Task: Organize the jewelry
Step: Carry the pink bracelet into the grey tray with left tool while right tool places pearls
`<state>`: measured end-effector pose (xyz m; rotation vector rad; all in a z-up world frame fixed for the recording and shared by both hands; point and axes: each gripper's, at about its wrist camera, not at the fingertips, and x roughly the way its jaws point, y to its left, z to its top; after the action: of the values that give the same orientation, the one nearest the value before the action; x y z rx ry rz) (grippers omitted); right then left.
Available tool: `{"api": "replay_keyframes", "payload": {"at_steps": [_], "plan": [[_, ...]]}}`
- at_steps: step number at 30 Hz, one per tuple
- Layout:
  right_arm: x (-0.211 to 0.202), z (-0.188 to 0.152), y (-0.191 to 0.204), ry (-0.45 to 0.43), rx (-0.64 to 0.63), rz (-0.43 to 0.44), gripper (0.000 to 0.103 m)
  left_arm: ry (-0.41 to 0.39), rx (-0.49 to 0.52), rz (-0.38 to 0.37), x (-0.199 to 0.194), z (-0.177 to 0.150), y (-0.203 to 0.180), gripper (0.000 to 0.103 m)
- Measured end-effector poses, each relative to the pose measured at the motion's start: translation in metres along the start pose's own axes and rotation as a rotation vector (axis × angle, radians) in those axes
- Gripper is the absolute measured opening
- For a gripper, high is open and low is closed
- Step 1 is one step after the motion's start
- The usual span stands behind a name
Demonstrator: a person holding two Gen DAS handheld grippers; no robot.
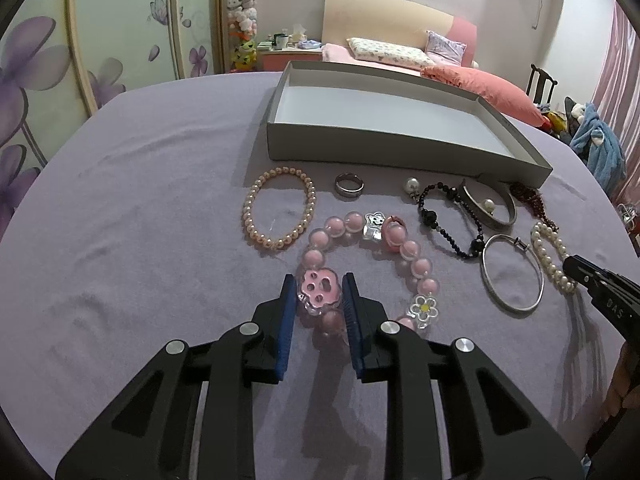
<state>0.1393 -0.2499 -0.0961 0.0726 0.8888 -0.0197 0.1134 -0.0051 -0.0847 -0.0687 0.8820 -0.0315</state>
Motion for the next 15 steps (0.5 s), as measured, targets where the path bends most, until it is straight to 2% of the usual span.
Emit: {"api": "replay_keyframes", "payload": {"at_steps": [4,15], "plan": [[-0.007,-0.001,0.001,-0.036,0.003,0.014,0.010,-0.027,0.000,-0.007,-0.007,0.000,0.003,0.024],[-0.050,0.005,0.008,-0.198,0.031,0.134,0.010,-0.166,0.033,-0.050,-0.038,0.007,-0.006,0.024]]}}
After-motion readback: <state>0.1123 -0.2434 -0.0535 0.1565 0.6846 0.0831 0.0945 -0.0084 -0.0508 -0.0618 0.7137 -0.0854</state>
